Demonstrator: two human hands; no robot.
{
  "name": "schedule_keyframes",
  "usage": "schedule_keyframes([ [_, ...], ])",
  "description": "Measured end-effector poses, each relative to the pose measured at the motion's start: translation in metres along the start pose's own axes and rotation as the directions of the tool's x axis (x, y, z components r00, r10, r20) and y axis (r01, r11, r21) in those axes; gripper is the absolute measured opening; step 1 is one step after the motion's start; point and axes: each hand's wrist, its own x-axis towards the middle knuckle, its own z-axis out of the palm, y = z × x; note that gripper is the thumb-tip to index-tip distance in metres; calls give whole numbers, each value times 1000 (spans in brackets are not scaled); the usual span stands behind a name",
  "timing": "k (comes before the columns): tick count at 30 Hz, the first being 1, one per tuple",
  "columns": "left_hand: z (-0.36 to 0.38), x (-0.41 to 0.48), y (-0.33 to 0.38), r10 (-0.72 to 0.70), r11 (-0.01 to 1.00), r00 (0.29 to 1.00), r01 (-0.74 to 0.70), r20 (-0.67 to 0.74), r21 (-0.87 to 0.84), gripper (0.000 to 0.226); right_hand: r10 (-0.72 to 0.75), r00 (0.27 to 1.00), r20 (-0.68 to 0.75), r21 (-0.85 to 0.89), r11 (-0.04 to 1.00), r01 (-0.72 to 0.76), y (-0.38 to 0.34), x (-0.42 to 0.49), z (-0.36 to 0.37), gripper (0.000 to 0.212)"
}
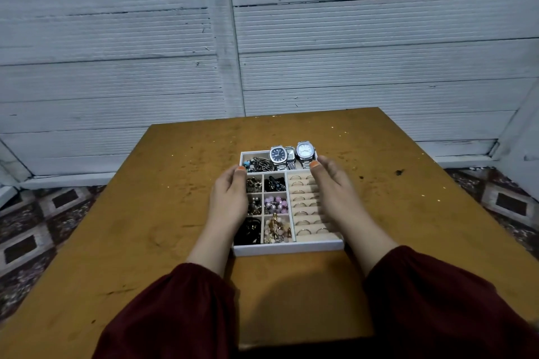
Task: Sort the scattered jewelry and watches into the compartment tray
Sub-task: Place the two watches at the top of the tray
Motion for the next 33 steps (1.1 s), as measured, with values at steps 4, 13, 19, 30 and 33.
schedule_keyframes([
  [4, 3, 21, 2, 3, 1000, 1000, -3, 5, 18, 43, 19, 1000, -2, 13, 1000, -19, -5, 19, 6, 47],
  [13, 16, 79, 5, 19, 999, 1000, -19, 4, 29, 44, 34, 999, 16, 2, 999, -34, -12, 78, 18, 38],
  [19, 24, 118, 5, 34, 998, 999, -34, 0, 48, 42, 51, 999, 9, 28, 998, -51, -14, 117, 29, 37],
  [30, 37, 171, -2, 112, 990, 994, -111, -4, 92, 28, 10, 1000, 3, 1, 1000, -10, -8, 167, 38, 43],
  [33, 37, 173, -3, 104, 991, 995, -103, -3, 83, 34, 6, 1000, 2, 1, 1000, -6, -5, 171, 38, 43],
])
